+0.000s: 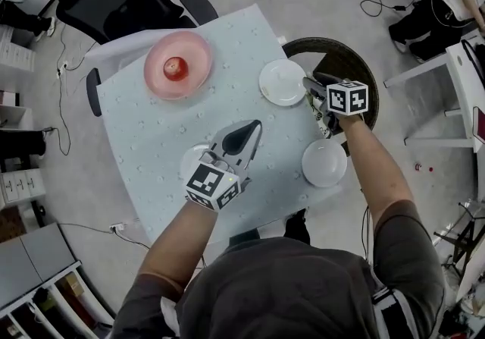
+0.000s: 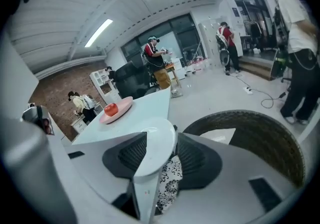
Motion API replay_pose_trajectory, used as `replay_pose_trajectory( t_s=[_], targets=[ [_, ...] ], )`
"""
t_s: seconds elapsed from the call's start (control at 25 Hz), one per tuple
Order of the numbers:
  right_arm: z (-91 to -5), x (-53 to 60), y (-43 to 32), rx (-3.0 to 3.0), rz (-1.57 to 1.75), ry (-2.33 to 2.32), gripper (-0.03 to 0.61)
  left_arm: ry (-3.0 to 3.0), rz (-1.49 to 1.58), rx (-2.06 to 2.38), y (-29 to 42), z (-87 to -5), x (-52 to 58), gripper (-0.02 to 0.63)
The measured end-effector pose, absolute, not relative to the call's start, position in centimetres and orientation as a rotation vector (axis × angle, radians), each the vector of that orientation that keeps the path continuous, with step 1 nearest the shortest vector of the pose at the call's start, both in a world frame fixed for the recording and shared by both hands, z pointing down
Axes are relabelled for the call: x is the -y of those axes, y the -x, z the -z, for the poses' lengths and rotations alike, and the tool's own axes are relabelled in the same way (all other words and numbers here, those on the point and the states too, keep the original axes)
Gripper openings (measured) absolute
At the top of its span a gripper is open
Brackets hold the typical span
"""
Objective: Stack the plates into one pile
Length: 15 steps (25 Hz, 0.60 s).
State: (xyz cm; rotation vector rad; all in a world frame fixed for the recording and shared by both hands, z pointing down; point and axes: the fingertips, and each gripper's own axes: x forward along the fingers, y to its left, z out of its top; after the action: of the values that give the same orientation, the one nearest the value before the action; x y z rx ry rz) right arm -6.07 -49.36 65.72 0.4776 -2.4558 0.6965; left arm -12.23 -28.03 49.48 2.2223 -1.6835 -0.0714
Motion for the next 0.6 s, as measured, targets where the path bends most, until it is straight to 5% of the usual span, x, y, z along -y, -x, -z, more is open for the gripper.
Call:
replay_pose_trajectory(
  t_s=[0.24, 0.6],
  targets=[
    [-68.8, 48.9, 7.0, 2.374, -0.903, -0.487, 0.182, -2.195, 0.094, 1.671, 12.9, -50.7, 27.0, 0.005],
    [-68.7, 48.5, 7.0, 2.364, -0.972, -0.513, 0.056, -2.174, 0.116, 1.69, 14.1, -50.4, 25.6, 0.005]
  ],
)
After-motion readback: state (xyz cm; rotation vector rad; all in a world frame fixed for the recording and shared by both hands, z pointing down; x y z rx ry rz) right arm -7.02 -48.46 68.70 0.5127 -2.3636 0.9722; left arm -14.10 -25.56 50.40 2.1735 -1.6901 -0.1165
